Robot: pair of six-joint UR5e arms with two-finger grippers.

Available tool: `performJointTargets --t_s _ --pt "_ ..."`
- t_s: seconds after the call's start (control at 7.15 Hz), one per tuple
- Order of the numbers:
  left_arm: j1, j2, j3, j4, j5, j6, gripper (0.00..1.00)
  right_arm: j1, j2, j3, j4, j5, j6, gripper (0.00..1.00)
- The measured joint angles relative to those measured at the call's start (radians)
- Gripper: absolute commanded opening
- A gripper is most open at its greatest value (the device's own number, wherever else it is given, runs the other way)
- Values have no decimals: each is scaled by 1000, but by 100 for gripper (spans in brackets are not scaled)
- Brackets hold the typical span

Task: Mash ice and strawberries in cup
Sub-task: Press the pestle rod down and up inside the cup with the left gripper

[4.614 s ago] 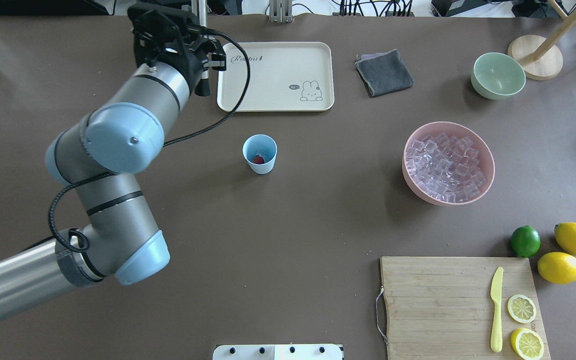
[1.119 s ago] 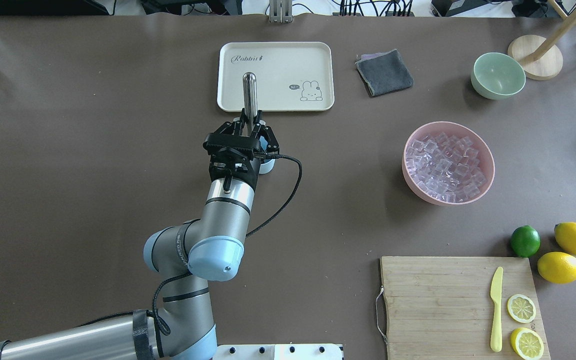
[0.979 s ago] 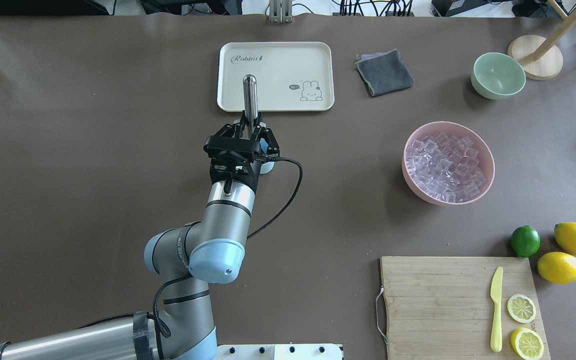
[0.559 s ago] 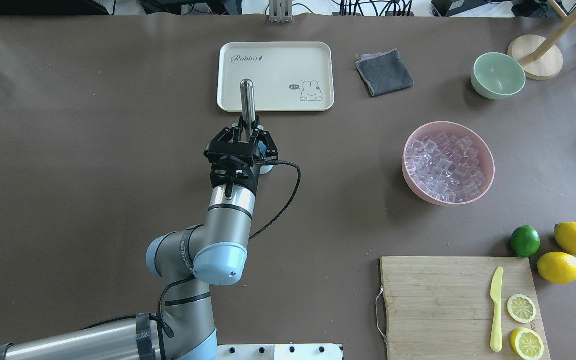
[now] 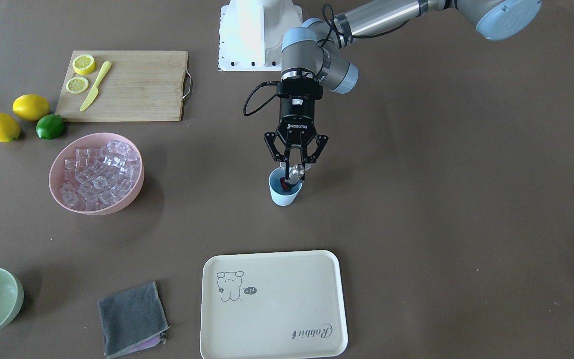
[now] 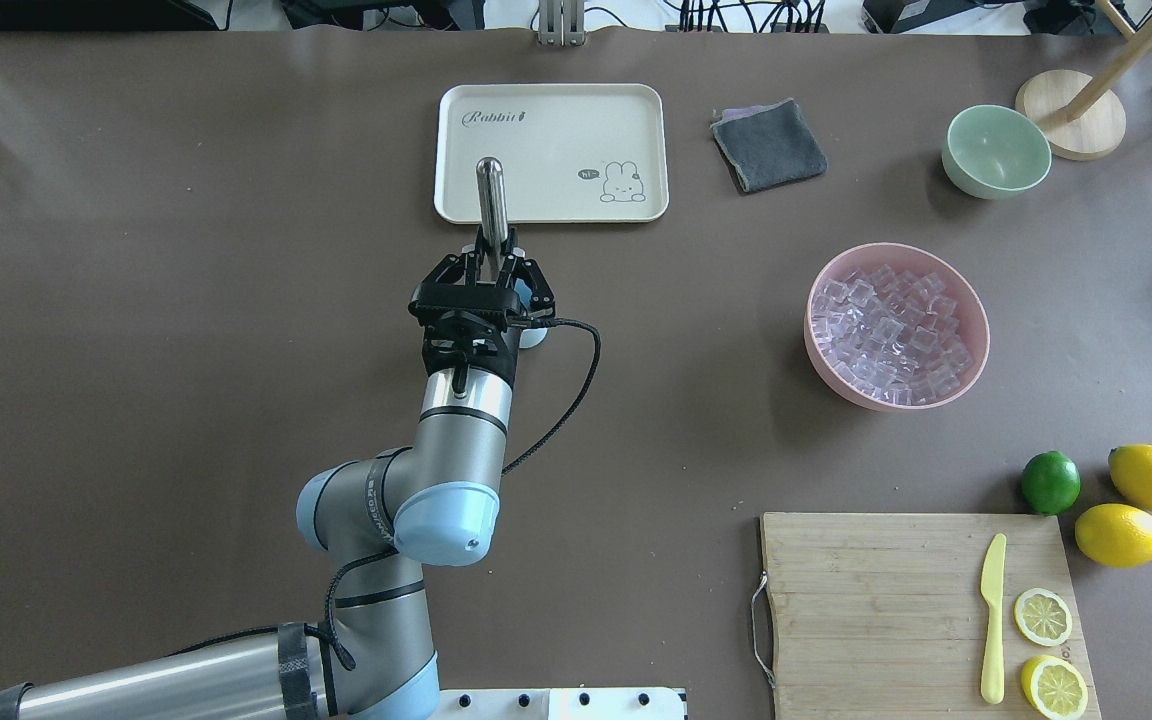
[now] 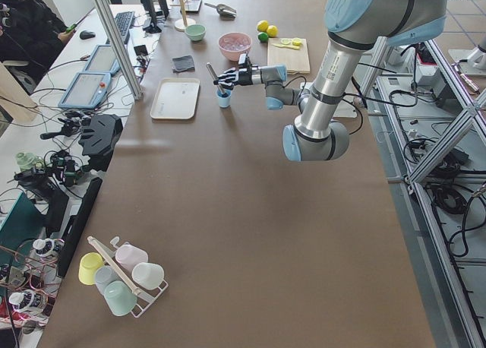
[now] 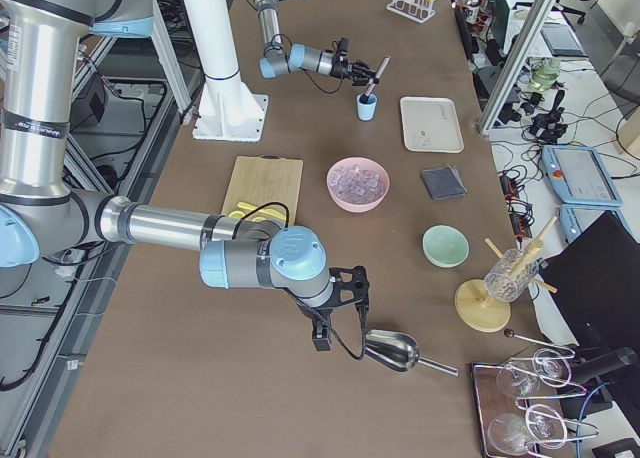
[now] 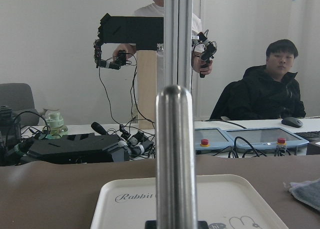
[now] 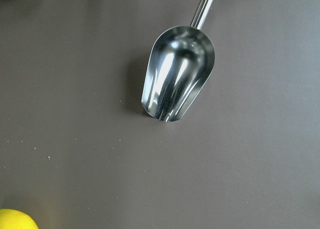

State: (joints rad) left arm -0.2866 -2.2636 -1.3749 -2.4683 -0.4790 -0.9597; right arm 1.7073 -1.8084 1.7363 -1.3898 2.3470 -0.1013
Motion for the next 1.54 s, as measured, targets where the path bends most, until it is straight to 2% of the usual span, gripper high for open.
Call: performJointTargets --t_s 0.56,1.12,1.54 --pt "-22 -40 -13 2 -4 49 26 17 -5 3 0 0 -1 100" --pt "-13 -35 55 -1 -2 -24 26 18 -4 1 0 -1 -1 100" --pt "-47 -41 -5 1 -22 54 26 18 1 0 0 -1 -2 100"
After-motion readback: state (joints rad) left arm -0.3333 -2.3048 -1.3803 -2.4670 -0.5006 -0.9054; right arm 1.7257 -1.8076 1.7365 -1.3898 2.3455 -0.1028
